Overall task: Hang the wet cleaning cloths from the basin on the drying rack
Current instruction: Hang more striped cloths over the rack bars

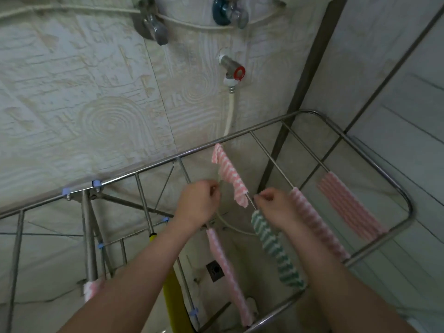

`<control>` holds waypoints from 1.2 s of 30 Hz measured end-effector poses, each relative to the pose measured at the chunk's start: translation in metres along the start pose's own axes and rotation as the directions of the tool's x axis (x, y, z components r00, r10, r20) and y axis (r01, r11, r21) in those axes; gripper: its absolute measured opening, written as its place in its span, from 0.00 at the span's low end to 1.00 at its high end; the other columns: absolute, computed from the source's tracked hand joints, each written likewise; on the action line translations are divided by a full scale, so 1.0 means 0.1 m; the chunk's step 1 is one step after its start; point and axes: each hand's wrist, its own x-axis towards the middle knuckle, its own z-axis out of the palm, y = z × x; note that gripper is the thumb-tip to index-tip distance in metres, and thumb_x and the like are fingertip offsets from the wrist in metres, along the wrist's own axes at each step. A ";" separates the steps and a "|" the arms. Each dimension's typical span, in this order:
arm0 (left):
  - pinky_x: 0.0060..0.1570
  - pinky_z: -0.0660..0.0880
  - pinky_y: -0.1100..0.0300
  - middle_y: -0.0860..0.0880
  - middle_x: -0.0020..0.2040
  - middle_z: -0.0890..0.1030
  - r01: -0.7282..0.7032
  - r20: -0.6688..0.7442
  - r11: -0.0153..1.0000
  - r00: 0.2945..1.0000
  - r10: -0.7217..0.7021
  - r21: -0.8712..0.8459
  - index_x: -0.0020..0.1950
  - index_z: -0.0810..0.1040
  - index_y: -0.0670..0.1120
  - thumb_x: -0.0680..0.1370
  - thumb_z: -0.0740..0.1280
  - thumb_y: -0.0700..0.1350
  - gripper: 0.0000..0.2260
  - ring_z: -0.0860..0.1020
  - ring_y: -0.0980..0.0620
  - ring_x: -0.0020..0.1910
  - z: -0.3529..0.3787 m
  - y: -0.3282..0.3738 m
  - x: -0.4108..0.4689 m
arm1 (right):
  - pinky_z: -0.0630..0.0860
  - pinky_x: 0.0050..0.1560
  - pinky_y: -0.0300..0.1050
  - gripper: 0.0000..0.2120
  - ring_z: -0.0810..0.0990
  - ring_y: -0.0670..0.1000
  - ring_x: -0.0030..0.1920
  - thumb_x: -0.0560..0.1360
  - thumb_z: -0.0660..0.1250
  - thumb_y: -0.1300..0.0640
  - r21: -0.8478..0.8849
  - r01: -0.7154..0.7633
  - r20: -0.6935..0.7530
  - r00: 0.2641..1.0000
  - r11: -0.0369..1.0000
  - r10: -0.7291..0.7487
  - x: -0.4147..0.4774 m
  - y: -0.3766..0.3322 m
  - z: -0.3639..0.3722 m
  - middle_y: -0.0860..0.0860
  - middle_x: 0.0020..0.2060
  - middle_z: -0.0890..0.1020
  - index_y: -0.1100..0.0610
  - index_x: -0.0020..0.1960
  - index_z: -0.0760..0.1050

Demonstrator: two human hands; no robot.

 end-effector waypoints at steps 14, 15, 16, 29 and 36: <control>0.36 0.73 0.57 0.42 0.42 0.83 -0.097 0.299 0.984 0.953 0.049 0.151 0.43 0.83 0.43 0.72 0.68 0.48 0.09 0.81 0.43 0.42 0.53 0.18 0.52 | 0.80 0.44 0.48 0.06 0.82 0.50 0.38 0.70 0.70 0.49 -0.153 0.063 0.048 0.997 0.986 -0.056 0.47 -0.19 0.18 0.47 0.34 0.83 0.49 0.36 0.81; 0.36 0.73 0.57 0.42 0.42 0.83 -0.118 0.342 0.985 0.937 0.068 0.128 0.43 0.83 0.43 0.72 0.69 0.48 0.08 0.81 0.44 0.41 0.50 0.18 0.52 | 0.80 0.44 0.49 0.06 0.82 0.51 0.39 0.70 0.69 0.48 -0.162 0.059 0.070 0.996 0.985 -0.049 0.46 -0.19 0.17 0.47 0.35 0.83 0.49 0.36 0.80; 0.36 0.72 0.58 0.42 0.41 0.83 -0.126 0.387 0.989 0.918 0.084 0.083 0.43 0.83 0.43 0.72 0.70 0.47 0.08 0.81 0.45 0.40 0.48 0.16 0.54 | 0.80 0.45 0.49 0.07 0.82 0.51 0.41 0.70 0.68 0.48 -0.147 0.060 0.098 0.994 0.987 -0.046 0.47 -0.18 0.17 0.48 0.37 0.84 0.50 0.38 0.80; 0.44 0.72 0.59 0.44 0.49 0.82 0.013 0.009 0.989 1.000 -0.014 0.145 0.54 0.82 0.46 0.74 0.69 0.51 0.13 0.79 0.45 0.48 0.22 -0.01 1.36 | 0.74 0.33 0.42 0.11 0.81 0.53 0.35 0.77 0.62 0.54 -0.491 0.173 0.055 0.984 0.854 -0.167 0.46 -0.31 0.24 0.52 0.34 0.81 0.54 0.41 0.80; 0.41 0.73 0.55 0.40 0.41 0.83 -0.023 0.027 0.983 0.999 0.018 0.185 0.44 0.82 0.39 0.76 0.63 0.42 0.09 0.80 0.41 0.42 0.28 0.06 1.52 | 0.69 0.37 0.41 0.07 0.77 0.50 0.38 0.78 0.62 0.57 -0.522 0.213 0.072 0.976 0.826 -0.206 0.45 -0.31 0.22 0.51 0.42 0.82 0.55 0.47 0.79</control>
